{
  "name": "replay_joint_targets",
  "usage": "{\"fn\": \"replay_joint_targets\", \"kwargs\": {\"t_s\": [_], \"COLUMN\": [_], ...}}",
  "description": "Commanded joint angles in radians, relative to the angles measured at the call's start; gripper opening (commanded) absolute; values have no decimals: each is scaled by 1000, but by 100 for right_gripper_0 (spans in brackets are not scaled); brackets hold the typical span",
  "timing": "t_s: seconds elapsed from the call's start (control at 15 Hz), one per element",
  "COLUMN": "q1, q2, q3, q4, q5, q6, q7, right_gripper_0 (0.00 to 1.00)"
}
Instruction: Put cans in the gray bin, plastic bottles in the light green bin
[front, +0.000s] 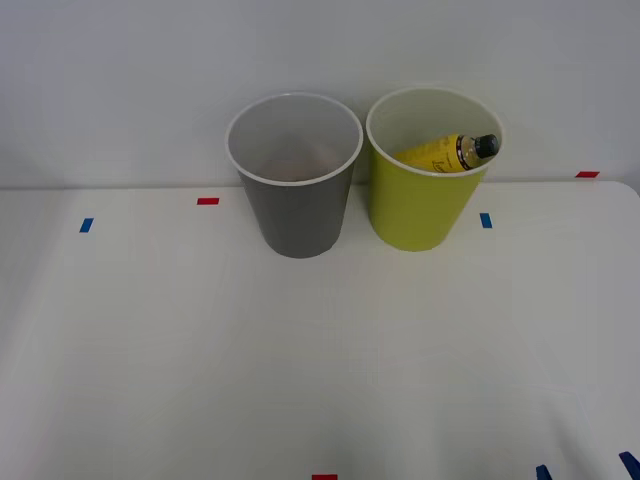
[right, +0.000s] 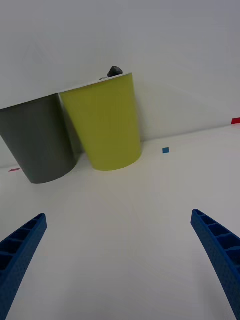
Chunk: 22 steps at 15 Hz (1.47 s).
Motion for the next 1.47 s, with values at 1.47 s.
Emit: {"fn": "replay_joint_targets", "kwargs": {"t_s": [1.47], "q1": [13], "q2": [1], "q3": [16], "q4": [-1], "q5": [-6], "q6": [-17], "q7": [23], "right_gripper_0": [100]}}
